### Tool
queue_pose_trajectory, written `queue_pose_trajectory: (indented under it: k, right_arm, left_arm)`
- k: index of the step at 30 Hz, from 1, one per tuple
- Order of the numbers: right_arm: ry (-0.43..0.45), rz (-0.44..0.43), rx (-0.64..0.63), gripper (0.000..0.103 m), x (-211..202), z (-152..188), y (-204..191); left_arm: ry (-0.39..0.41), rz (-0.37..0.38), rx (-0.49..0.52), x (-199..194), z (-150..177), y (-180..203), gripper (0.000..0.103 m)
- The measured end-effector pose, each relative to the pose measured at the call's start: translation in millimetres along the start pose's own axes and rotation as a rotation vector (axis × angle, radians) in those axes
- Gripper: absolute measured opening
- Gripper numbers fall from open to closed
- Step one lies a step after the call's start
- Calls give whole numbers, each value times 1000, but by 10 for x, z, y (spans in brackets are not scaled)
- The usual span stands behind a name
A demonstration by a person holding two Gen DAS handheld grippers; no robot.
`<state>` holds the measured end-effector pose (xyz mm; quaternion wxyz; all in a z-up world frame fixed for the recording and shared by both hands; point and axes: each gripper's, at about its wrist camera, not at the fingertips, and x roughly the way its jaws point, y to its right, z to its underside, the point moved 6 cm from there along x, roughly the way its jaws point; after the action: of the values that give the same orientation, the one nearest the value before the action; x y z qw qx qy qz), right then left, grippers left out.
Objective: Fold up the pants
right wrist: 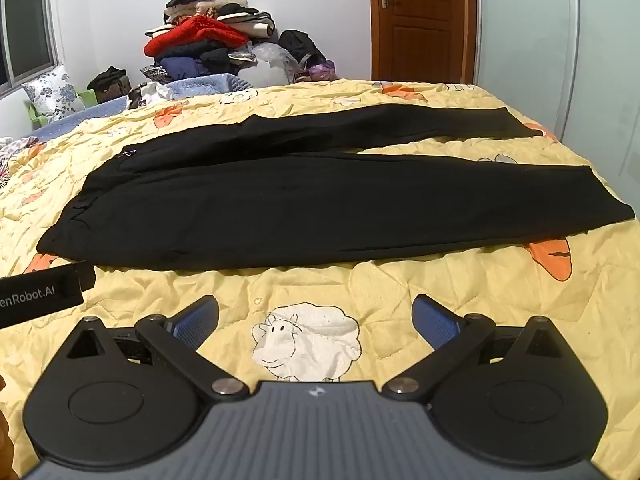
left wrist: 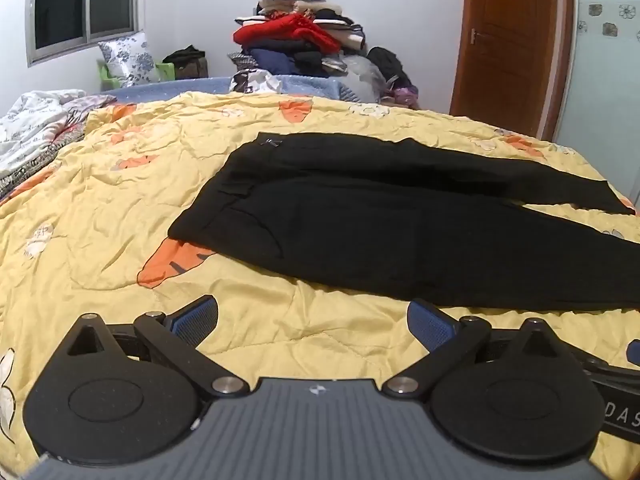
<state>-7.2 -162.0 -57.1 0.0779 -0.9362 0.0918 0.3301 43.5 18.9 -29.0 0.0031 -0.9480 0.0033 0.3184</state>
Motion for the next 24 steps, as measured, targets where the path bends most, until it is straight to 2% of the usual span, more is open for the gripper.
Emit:
queue_pose_trajectory:
  k: [10,16,21,24]
  right_arm:
    - [-1,-23,-1,103,-17,-70,-104]
    - [-12,-70,8,103,62,-117,-115]
    - [-4,-76,-7,103,110,-244,-138]
    - [8,-117,-19,103,151,-369,-168]
  left_arm:
    - [-8,-32,26,70,-17,-73,103]
    - [-12,-63,44,160,-69,-160,103]
    - [-19,-83,50,275,-140,-229,103]
    - [-26,-96,55,362,-182,-274,103]
